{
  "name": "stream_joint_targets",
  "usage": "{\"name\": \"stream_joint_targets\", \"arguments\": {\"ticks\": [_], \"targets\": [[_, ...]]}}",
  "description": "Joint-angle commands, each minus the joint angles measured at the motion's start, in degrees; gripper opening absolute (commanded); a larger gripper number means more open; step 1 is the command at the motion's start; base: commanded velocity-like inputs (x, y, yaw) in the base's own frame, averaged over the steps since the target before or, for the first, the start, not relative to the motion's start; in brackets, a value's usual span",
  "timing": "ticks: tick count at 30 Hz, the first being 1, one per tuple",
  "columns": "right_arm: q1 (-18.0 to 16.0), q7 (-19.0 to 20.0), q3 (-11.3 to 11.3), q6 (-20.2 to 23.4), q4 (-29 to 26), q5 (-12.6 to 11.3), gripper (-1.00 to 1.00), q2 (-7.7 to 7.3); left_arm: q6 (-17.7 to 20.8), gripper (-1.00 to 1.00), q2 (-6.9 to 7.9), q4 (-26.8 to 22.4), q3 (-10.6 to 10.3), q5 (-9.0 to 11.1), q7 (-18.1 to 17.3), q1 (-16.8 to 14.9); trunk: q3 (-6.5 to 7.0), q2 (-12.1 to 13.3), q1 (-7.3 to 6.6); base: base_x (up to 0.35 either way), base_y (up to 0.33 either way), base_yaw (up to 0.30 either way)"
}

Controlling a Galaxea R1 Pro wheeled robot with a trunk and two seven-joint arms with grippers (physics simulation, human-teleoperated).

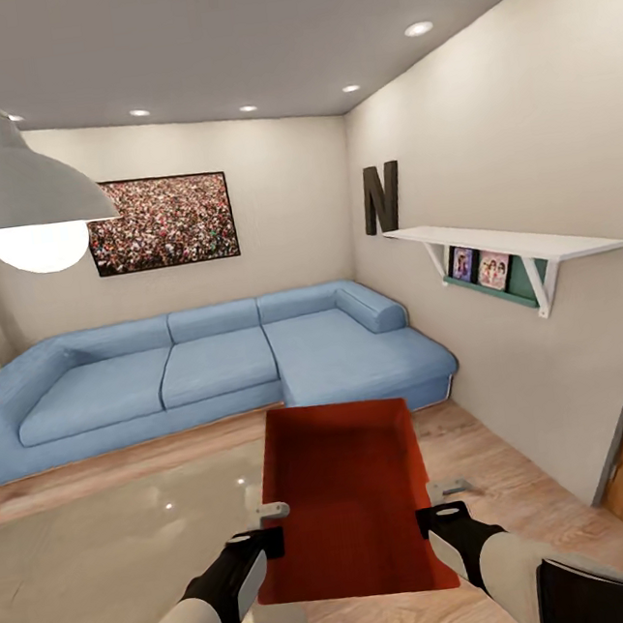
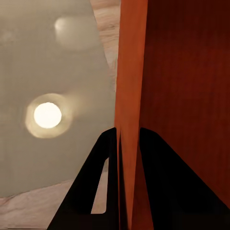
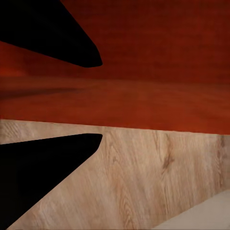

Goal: Move the two storage containers from the living room to the garage. In the garage, place one container on the floor and stack the other container on top of it (either order is fine).

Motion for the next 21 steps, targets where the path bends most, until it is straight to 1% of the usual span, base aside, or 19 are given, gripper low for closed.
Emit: {"name": "stream_joint_targets", "arguments": {"ticks": [1, 21], "targets": [[0.0, 0.2, -1.0, -0.9, -0.1, 0.2, -1.0, 0.02, 0.4, -1.0, 0.06, 0.1, 0.6, -0.9, 1.1, 0.0, -0.03, -0.1, 0.02, 0.0, 0.0, 0.276], [0.0, 0.2, -1.0, -0.9, -0.1, 0.2, -1.0, 0.04, 0.4, -1.0, 0.0, 0.1, 0.6, -0.9, 1.1, 0.1, -0.03, -0.1, 0.02, 0.0, 0.0, 0.276]]}}
